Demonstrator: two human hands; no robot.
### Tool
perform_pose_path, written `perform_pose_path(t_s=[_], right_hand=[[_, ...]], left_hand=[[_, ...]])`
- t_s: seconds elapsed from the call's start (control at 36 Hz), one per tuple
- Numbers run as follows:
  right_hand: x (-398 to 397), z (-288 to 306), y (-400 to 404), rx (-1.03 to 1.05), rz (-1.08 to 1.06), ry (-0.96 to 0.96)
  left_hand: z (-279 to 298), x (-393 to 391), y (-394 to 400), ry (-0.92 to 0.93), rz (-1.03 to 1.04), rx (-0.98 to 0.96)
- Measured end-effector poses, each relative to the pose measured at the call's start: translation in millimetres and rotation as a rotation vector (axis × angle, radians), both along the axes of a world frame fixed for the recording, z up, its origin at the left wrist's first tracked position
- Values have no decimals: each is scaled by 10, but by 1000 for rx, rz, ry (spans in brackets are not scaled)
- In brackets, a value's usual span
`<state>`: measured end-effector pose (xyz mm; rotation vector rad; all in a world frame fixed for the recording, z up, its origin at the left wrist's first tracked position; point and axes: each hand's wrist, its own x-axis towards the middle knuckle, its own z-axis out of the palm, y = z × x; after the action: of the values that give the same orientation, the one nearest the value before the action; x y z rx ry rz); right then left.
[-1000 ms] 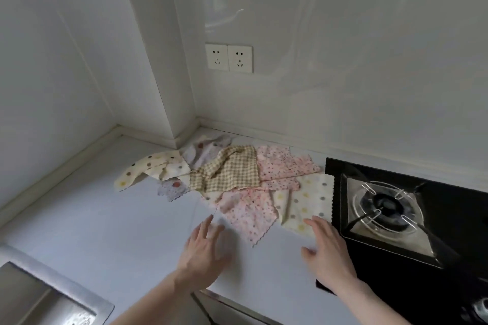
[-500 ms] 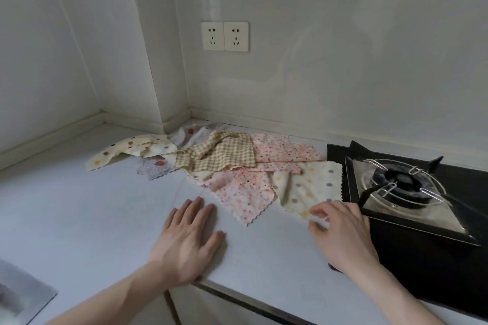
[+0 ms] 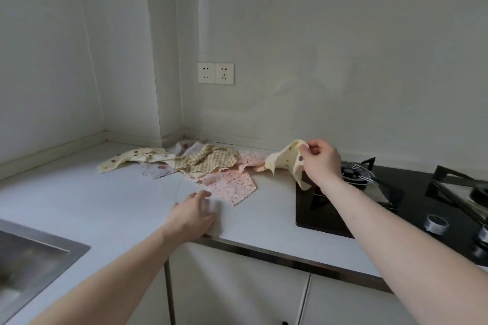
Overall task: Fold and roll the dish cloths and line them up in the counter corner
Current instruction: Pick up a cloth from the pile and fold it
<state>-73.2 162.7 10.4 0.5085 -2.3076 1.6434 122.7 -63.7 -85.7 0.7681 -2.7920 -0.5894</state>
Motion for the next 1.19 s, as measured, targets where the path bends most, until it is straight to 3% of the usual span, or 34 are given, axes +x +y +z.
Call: perform_pose_path(t_s=[0.06, 0.19, 0.33, 0.5, 0.72, 0.94, 1.19], right_hand=[[100, 305, 47, 87, 20, 63], [357, 858, 160, 136, 89, 173], [642, 1030, 266, 160, 146, 274], [951, 1011, 456, 218, 238, 349], [1155, 866, 766, 263, 350, 338], [1135, 894, 803, 130, 393, 209], [1107, 886, 809, 32, 367, 87]], left_hand=[[132, 58, 113, 108, -41, 58], [552, 84, 465, 320, -164, -14], [936, 117, 844, 468, -272, 126], [1213, 286, 1153, 505, -379, 376], [1287, 508, 1104, 533, -381, 180], [1525, 640, 1122, 489, -341, 406], [1557, 661, 1107, 488, -324, 234]])
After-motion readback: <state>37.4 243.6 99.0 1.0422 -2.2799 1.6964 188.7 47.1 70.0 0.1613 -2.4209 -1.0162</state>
